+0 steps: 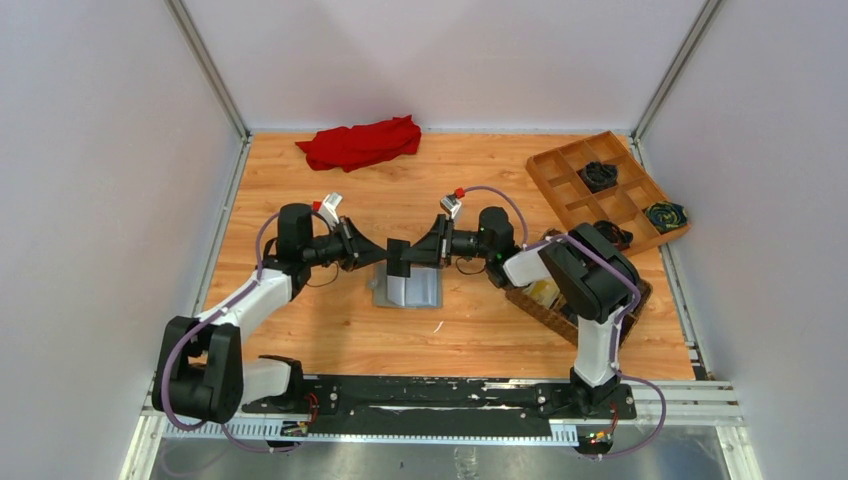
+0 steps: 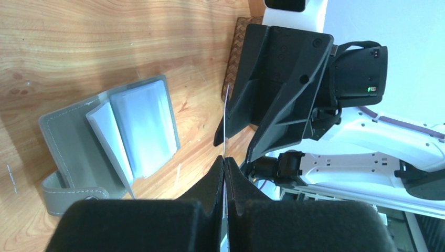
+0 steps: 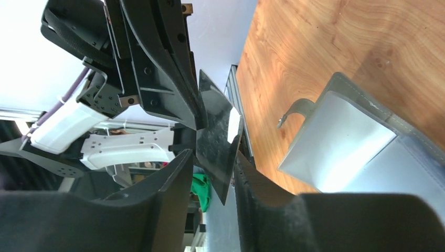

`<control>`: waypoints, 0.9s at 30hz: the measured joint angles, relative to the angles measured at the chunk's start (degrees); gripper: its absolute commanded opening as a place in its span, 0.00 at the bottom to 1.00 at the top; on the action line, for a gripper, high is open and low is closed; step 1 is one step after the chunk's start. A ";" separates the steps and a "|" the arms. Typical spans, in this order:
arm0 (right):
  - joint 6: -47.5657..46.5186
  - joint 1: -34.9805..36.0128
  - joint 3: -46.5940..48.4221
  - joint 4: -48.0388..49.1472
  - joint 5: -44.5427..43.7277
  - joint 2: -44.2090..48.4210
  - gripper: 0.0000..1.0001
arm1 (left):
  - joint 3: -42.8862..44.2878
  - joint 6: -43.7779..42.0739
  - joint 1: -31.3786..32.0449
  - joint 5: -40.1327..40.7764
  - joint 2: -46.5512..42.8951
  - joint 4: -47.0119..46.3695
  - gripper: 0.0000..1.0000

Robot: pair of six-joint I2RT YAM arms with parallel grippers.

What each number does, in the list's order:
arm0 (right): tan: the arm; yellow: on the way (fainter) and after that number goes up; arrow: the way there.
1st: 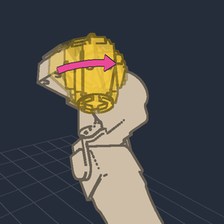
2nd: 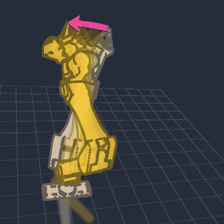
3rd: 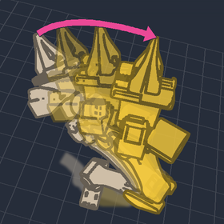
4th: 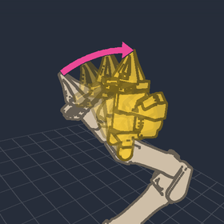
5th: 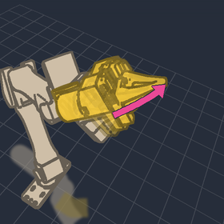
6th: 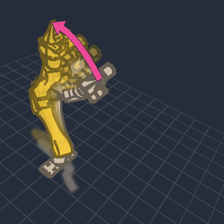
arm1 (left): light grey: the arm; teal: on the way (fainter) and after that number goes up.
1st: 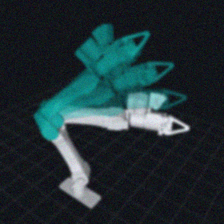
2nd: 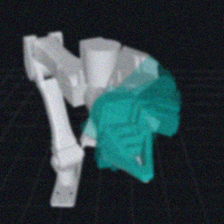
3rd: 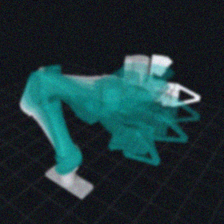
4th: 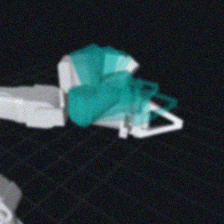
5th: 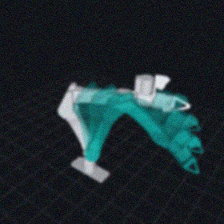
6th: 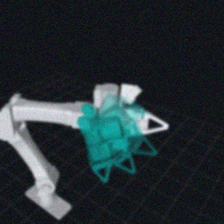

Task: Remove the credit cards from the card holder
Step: Move the storage box to the center of the board.

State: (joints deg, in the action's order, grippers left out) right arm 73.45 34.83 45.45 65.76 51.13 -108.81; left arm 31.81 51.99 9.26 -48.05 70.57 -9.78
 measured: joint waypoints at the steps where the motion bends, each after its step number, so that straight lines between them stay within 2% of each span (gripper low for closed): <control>1: 0.94 0.00 0.00 1.44 0.11 -0.57 0.32 | 0.02 0.11 0.00 0.00 -0.09 0.00 0.00; 5: 3.06 0.00 0.00 4.15 0.39 -1.62 0.25 | 0.00 0.37 0.00 0.00 -0.57 0.00 0.00; 9: 3.48 0.00 0.00 4.85 0.76 -1.62 0.03 | 0.00 0.57 0.00 -0.13 -0.87 -0.02 0.00; 11: 3.58 0.00 0.00 4.15 1.11 -1.49 0.00 | 0.00 0.52 0.00 -0.20 -0.96 0.09 0.00; 12: 3.34 0.00 0.00 3.23 1.22 -0.96 0.00 | 0.00 0.52 -0.02 -0.17 -0.96 0.33 0.04; 13: 2.73 0.00 0.00 1.75 1.31 0.04 0.00 | 0.00 0.55 -0.02 -0.22 -0.98 0.50 0.12; 15: 0.24 0.02 0.04 -2.69 1.18 2.49 0.00 | 0.00 0.61 0.00 -0.52 -1.31 0.57 0.34; 17: -4.42 0.00 0.55 -11.28 0.68 6.34 0.00 | 0.00 1.09 0.07 -0.76 -1.90 0.55 0.52; 19: -10.23 0.00 2.10 -23.06 -1.27 10.51 0.00 | 0.11 1.49 0.11 -1.01 -2.58 0.52 0.61; 21: -17.05 -0.37 4.92 -37.44 -4.68 15.61 0.00 | 0.37 2.10 0.17 -1.33 -3.45 0.55 0.64; 24: -24.81 -3.50 7.74 -52.85 -9.42 21.49 0.00 | 1.38 2.93 0.22 -1.68 -4.81 0.55 0.66; 27: -34.38 -8.35 11.04 -72.54 -20.68 29.00 0.00 | 2.40 3.50 0.22 -1.88 -5.90 0.39 0.66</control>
State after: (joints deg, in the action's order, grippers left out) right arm 39.07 26.48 56.49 -6.79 30.46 -79.81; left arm 34.22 55.48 9.47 -49.93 64.66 -9.39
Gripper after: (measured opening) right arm 0.008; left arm 0.654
